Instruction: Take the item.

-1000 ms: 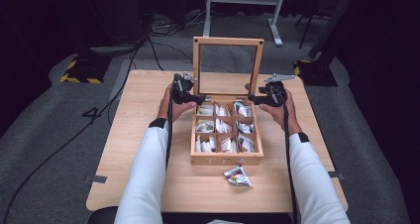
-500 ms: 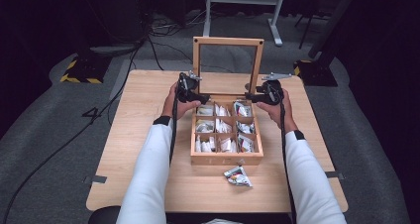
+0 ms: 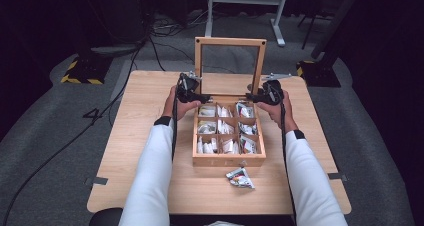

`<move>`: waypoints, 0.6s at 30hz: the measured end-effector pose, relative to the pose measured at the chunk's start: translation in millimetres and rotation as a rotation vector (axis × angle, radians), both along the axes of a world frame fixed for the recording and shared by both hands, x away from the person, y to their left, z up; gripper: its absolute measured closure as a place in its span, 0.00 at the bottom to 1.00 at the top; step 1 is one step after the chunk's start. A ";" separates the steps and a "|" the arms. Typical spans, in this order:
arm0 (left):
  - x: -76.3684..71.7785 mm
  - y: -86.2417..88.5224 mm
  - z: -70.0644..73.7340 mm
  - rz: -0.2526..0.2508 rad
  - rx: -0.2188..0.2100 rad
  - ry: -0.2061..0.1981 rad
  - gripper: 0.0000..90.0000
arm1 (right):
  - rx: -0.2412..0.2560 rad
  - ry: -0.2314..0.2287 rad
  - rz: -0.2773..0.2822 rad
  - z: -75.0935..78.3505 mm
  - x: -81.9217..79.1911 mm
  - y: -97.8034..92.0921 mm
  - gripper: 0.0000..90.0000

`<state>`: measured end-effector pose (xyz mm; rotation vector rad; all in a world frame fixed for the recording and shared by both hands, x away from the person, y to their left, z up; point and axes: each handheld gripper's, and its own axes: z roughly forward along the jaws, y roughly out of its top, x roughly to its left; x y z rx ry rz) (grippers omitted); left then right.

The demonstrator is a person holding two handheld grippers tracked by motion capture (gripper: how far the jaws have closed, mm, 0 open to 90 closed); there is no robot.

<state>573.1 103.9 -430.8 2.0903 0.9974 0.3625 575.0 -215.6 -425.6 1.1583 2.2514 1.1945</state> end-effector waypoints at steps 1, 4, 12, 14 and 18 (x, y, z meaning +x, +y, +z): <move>0.1 -0.3 0.9 0.003 0.000 -0.001 0.42 | 0.012 0.000 -0.001 -0.5 0.5 -0.4 0.54; 0.6 4.0 2.8 0.002 -0.026 0.003 0.45 | 0.013 0.001 0.004 -0.6 1.7 -0.2 0.54; -1.5 7.7 8.8 0.020 -0.048 -0.023 0.53 | 0.055 0.001 -0.017 3.2 4.9 2.4 0.53; -1.8 9.1 10.4 0.019 -0.059 -0.030 0.53 | 0.044 -0.002 -0.013 4.6 4.6 2.2 0.53; -3.9 10.3 13.1 0.027 -0.081 -0.037 0.54 | 0.039 -0.003 -0.015 6.5 3.1 2.7 0.53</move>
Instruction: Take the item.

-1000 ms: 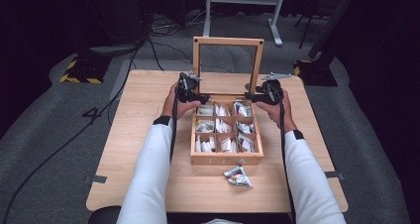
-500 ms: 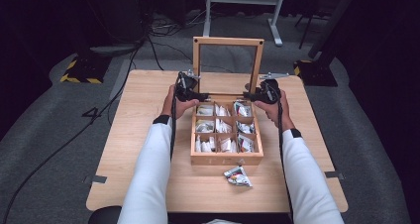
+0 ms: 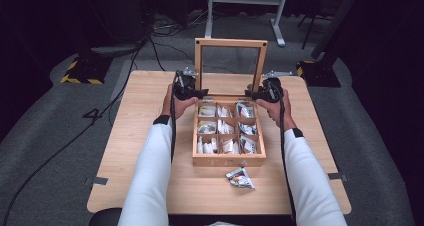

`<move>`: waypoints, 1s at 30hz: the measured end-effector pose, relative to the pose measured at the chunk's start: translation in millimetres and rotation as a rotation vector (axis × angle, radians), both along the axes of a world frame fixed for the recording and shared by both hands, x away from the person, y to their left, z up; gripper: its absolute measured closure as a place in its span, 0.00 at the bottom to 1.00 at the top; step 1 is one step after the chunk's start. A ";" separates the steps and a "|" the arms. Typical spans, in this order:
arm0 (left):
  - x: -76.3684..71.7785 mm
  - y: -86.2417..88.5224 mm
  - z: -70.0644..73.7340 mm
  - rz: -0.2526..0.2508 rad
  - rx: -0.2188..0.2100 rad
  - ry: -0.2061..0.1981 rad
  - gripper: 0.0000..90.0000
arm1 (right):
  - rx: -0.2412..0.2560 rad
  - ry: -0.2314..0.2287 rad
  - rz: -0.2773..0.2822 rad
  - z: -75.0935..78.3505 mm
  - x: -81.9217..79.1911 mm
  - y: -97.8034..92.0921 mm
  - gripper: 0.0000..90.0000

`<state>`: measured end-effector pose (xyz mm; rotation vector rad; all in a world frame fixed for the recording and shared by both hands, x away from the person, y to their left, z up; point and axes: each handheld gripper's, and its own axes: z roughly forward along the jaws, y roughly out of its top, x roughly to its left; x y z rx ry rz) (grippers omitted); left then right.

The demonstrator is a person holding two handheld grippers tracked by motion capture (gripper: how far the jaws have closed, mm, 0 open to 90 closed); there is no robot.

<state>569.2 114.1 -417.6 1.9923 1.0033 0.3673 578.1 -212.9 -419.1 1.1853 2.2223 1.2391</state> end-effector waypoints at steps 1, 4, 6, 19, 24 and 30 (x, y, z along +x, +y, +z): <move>-0.8 0.1 1.4 0.001 0.000 -0.004 0.54 | 0.000 -0.001 -0.002 0.7 -0.6 0.4 0.53; -3.7 -0.2 6.7 0.003 -0.001 -0.021 0.54 | 0.014 -0.008 0.000 3.2 -2.3 -0.8 0.53; -5.1 0.5 10.4 0.000 -0.001 -0.029 0.55 | 0.015 -0.016 0.002 5.0 -4.1 -1.2 0.54; -20.3 -0.6 19.0 0.005 0.011 -0.045 0.57 | 0.054 -0.038 -0.010 13.4 -20.9 -10.3 0.58; -27.7 -0.4 18.5 0.003 -0.007 -0.038 0.54 | 0.036 -0.044 0.001 15.8 -27.2 -10.7 0.57; -31.8 2.6 19.2 0.004 -0.019 -0.050 0.54 | 0.031 -0.053 0.004 16.4 -31.8 -10.6 0.56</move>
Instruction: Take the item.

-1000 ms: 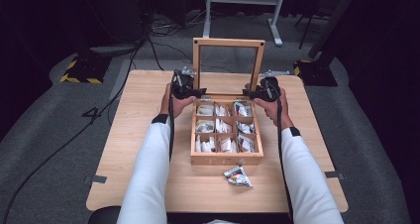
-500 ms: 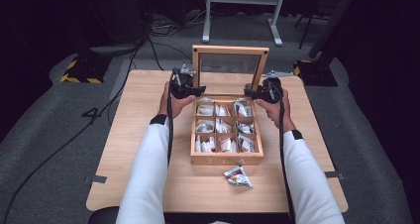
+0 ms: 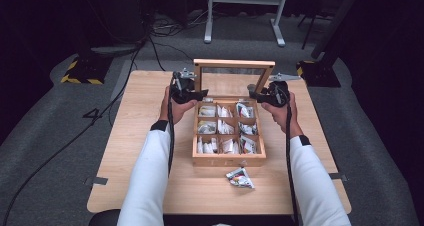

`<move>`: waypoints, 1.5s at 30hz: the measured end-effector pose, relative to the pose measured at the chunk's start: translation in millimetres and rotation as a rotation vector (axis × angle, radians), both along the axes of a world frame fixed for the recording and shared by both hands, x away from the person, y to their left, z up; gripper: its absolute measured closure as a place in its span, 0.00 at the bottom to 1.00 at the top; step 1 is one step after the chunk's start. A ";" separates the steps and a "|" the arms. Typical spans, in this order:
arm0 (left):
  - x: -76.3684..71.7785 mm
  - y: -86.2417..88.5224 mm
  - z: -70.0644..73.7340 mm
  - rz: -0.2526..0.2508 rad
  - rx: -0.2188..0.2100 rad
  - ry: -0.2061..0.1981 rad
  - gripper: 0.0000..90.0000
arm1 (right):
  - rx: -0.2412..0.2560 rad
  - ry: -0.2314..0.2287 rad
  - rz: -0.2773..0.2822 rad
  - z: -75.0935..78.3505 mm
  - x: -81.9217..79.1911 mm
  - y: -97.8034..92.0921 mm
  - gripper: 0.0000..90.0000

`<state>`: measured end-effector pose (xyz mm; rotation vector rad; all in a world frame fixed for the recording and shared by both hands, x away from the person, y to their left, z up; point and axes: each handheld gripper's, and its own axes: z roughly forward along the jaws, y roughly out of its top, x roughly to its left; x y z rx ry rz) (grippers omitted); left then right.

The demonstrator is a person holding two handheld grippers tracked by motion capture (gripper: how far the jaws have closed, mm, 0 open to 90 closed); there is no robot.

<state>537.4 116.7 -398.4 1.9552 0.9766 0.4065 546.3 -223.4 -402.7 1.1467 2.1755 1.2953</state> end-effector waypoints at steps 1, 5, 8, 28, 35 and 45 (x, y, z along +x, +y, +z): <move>-0.8 0.5 0.2 -0.001 -0.010 0.002 0.54 | 0.004 0.001 -0.001 -0.3 -0.5 -0.5 0.56; -3.9 3.3 3.5 -0.014 -0.017 -0.010 0.56 | 0.015 -0.001 0.001 -1.2 -2.3 -2.0 0.56; -7.0 4.2 8.2 -0.016 -0.023 -0.023 0.57 | 0.012 -0.008 -0.003 -0.5 -3.5 -2.1 0.56; -22.6 8.4 30.4 -0.063 0.002 -0.080 0.60 | 0.038 -0.033 0.006 12.3 -17.0 -8.0 0.59; -27.6 9.5 33.9 -0.071 0.012 -0.088 0.61 | 0.040 -0.050 0.014 17.4 -22.5 -9.1 0.59; -40.6 13.6 37.1 -0.104 0.006 -0.112 0.62 | 0.010 -0.080 0.045 23.6 -32.6 -10.1 0.59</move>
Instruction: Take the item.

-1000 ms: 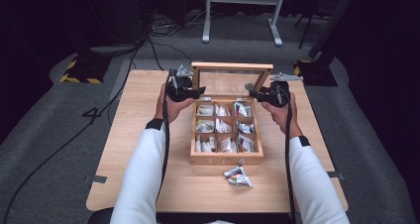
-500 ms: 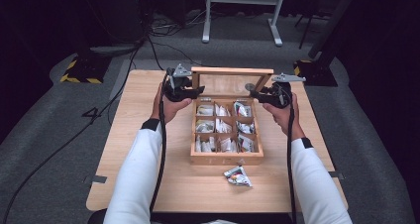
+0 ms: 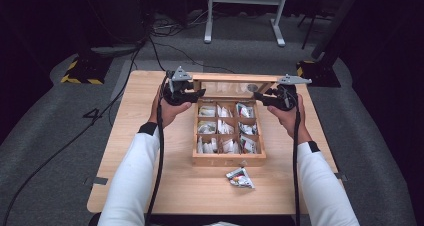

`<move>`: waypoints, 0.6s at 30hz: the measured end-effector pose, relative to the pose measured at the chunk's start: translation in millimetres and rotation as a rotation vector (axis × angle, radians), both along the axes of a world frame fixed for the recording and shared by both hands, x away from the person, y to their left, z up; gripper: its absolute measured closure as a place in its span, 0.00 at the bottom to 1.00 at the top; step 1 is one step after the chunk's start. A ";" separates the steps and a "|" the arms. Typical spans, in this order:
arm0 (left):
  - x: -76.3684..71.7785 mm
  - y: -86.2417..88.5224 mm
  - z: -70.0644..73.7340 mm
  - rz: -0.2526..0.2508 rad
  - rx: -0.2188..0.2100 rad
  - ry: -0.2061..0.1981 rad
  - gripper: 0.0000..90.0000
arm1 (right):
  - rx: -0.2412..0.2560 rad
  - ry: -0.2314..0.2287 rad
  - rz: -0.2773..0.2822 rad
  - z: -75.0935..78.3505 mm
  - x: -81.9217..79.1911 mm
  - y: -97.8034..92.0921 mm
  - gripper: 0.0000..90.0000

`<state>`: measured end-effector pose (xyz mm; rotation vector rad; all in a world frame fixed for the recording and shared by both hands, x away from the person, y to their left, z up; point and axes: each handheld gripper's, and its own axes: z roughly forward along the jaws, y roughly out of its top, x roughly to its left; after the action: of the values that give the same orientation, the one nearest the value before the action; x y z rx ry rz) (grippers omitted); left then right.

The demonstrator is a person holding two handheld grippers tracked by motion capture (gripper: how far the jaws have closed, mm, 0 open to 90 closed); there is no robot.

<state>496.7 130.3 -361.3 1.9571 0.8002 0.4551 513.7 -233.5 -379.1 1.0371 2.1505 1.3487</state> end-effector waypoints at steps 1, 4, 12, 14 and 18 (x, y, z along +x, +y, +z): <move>-1.2 0.0 -0.1 -0.005 -0.002 0.001 0.62 | -0.003 -0.002 0.004 0.5 -1.3 0.1 0.58; -5.1 1.5 1.6 -0.011 0.001 -0.006 0.62 | -0.009 -0.013 0.013 2.6 -5.2 -0.6 0.59; -17.6 4.0 6.5 -0.032 0.021 -0.027 0.63 | 0.014 -0.029 0.026 6.1 -17.7 -6.2 0.59; -20.5 3.0 6.2 -0.031 0.034 -0.027 0.62 | 0.001 -0.034 0.028 5.6 -20.7 -5.5 0.59; -25.6 1.3 5.8 -0.039 0.054 -0.030 0.61 | -0.008 -0.036 0.037 4.0 -25.0 -5.0 0.59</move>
<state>471.1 131.6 -355.5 2.0081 0.7360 0.4858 488.8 -238.5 -375.1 0.9672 2.1577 1.3641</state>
